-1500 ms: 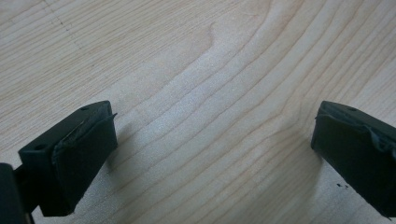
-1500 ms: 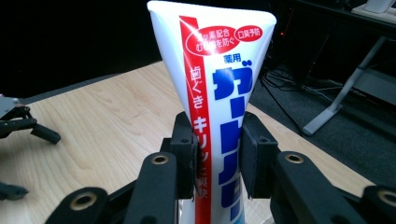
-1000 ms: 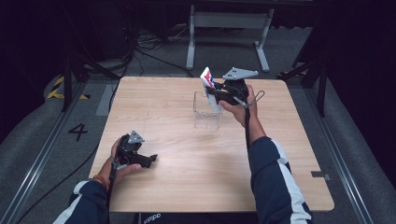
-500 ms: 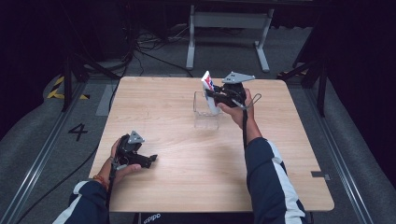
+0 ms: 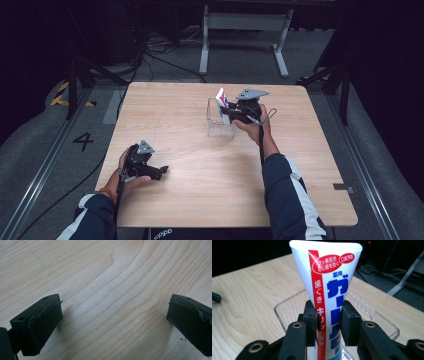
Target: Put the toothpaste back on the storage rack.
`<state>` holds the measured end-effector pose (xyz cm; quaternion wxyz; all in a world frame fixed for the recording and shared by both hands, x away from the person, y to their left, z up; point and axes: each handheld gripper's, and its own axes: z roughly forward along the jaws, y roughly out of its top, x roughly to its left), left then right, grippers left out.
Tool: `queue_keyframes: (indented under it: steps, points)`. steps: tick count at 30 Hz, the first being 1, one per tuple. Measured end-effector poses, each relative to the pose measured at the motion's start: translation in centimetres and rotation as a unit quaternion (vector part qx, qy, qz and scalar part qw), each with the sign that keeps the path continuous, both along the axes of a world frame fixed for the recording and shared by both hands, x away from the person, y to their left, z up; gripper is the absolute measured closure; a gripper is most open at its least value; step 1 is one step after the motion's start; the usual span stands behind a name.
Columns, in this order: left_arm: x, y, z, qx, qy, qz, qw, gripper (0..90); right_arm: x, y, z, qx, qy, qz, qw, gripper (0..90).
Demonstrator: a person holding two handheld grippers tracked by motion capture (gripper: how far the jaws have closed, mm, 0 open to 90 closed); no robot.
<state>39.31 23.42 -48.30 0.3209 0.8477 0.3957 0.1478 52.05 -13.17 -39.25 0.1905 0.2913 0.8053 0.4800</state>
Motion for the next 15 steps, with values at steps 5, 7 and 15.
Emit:
queue_keyframes:
  steps: [5, 7, 15]
  points:
    - [0.0, 0.0, 0.0, -0.001, 0.002, 0.0, 1.0, 0.7, 0.0, -0.2, -0.7, -0.002, 0.007, -0.001, 1.0, 69.4]
    - [0.0, 0.0, 0.0, -0.001, 0.002, 0.0, 1.0, 0.7, 0.1, -0.3, -0.8, -0.005, 0.011, 0.0, 0.9999, 69.4]
    - [0.0, 0.0, 0.0, -0.001, 0.002, 0.0, 1.0, 0.7, 0.1, -0.5, -1.5, -0.017, 0.022, 0.004, 0.9996, 68.9]
